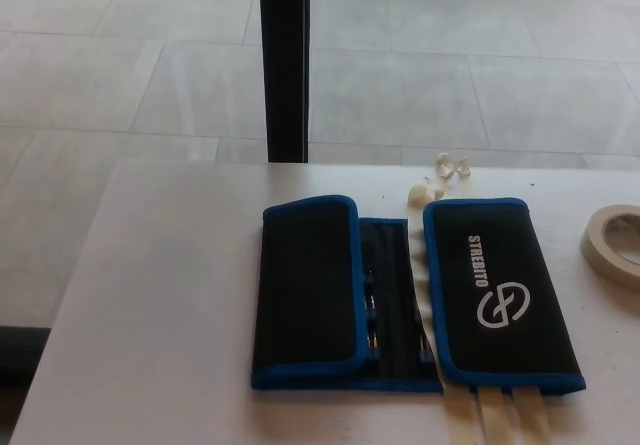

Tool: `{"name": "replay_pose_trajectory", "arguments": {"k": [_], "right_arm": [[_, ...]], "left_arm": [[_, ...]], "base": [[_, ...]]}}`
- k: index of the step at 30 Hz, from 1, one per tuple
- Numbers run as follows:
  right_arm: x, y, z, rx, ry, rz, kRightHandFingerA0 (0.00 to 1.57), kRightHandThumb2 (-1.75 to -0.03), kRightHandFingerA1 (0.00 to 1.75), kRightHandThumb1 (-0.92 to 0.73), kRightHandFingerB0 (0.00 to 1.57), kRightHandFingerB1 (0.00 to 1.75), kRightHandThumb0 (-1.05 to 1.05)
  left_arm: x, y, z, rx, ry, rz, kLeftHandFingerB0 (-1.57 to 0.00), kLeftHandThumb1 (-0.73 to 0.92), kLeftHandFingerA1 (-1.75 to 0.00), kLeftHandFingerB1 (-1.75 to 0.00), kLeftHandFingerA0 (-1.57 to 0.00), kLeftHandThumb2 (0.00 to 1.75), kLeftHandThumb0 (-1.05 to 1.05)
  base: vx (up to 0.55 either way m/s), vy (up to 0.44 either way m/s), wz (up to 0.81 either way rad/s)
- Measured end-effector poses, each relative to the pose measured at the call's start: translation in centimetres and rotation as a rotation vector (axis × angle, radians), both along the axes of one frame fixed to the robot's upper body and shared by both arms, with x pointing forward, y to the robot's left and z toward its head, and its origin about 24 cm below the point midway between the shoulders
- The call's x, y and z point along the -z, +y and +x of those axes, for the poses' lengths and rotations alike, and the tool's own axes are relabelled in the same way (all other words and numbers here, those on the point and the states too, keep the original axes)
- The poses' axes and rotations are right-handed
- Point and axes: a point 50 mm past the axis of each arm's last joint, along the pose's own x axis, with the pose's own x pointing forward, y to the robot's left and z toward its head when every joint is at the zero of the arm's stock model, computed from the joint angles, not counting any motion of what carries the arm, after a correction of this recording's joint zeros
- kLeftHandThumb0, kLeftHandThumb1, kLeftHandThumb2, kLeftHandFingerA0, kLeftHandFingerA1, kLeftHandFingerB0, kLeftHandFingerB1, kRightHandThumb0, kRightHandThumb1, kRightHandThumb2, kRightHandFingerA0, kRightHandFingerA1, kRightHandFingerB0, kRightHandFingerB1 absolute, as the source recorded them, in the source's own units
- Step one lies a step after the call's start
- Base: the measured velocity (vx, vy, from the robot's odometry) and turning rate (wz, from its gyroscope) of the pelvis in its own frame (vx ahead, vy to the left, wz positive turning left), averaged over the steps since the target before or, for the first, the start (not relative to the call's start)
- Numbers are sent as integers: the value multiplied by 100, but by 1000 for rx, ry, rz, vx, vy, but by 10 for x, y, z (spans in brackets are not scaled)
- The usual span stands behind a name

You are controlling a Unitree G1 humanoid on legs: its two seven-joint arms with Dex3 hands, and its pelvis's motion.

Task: The robot uses its right hand to lift an edge of the toolkit kept in middle of the desk and make one fold in it

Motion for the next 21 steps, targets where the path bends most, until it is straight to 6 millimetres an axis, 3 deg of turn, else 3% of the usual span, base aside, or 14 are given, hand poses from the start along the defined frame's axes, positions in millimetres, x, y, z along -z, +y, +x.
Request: {"name": "replay_pose_trajectory", "arguments": {"k": [2, 3, 4, 5, 6, 7, 10, 11, 12, 13, 16, 17, 19, 21], "right_arm": [[2, 1, 0, 2, 21, -8, 68, -65, 118, -86, 9, 84, -77], [3, 1, 0, 3, 32, -14, 77, -109, 105, -61, 12, 68, -74], [4, 2, 0, 4, 40, -18, 69, -105, 105, -59, 16, 71, -79], [5, 2, -1, 6, 47, -23, 70, -110, 103, -63, 9, 67, -78], [6, 2, -1, 8, 52, -27, 70, -110, 103, -63, 9, 67, -78], [6, 2, -1, 11, 61, -36, 54, -64, 108, -85, 9, 88, -78], [9, 3, -1, 6, 95, -55, 58, -64, 109, -87, 19, 91, -78], [9, 3, -1, 3, 105, -63, 71, -64, 118, -84, 36, 101, -76], [9, 4, -1, 1, 115, -73, 71, -64, 118, -84, 36, 101, -76], [9, 3, -1, 1, 121, -83, 65, -62, 114, -83, 29, 95, -76], [9, 3, 0, 6, 126, -107, 61, -63, 113, -83, 23, 99, -79], [9, 4, 0, 8, 127, -111, 61, -63, 114, -82, 19, 91, -77], [11, 5, -2, 12, 129, -116, 67, -64, 118, -83, 13, 88, -77], [12, 6, -3, 10, 133, -120, 69, -63, 115, -83, 18, 91, -77]], "left_arm": [[1, -1, 0, -2, -4, -7, -43, 89, -68, -54, -54, 65, -71], [2, -2, 0, -3, -4, -10, -45, 89, -67, -54, -55, 65, -71], [3, -3, 0, -3, -5, -13, -40, 68, -71, -61, -52, 106, -70], [4, -4, 0, -3, -4, -16, -41, 89, -70, -53, -54, 66, -72], [4, -4, 0, -3, -3, -17, -41, 89, -70, -53, -54, 66, -72], [5, -4, 0, -3, -3, -18, -49, 88, -75, -71, -55, 66, -72], [5, -4, -1, -12, -9, -24, -52, 86, -75, -74, -55, 66, -71], [6, -4, -2, -18, -11, -26, -47, 87, -71, -60, -55, 65, -72], [6, -4, -3, -24, -14, -29, -47, 87, -71, -60, -55, 65, -72], [6, -4, -4, -29, -15, -30, -57, 86, -77, -91, -59, 65, -72], [6, -3, -4, -32, -18, -31, -54, 87, -75, -73, -54, 66, -71], [6, -3, -4, -32, -17, -31, -43, 87, -69, -54, -52, 67, -72], [7, -3, -6, -32, -12, -31, -49, 87, -73, -69, -56, 66, -72], [7, -3, -6, -31, -11, -30, -52, 88, -75, -66, -59, 66, -71]], "base": [[0, 0, 0], [0, 0, 0], [0, 0, 0], [0, 0, 0], [0, 0, 0], [0, 0, 0], [0, 0, 0], [0, 0, 0], [0, 0, 0], [0, 0, 0], [0, 0, 0], [0, 0, 0], [0, 0, 0], [0, 0, 0]]}}
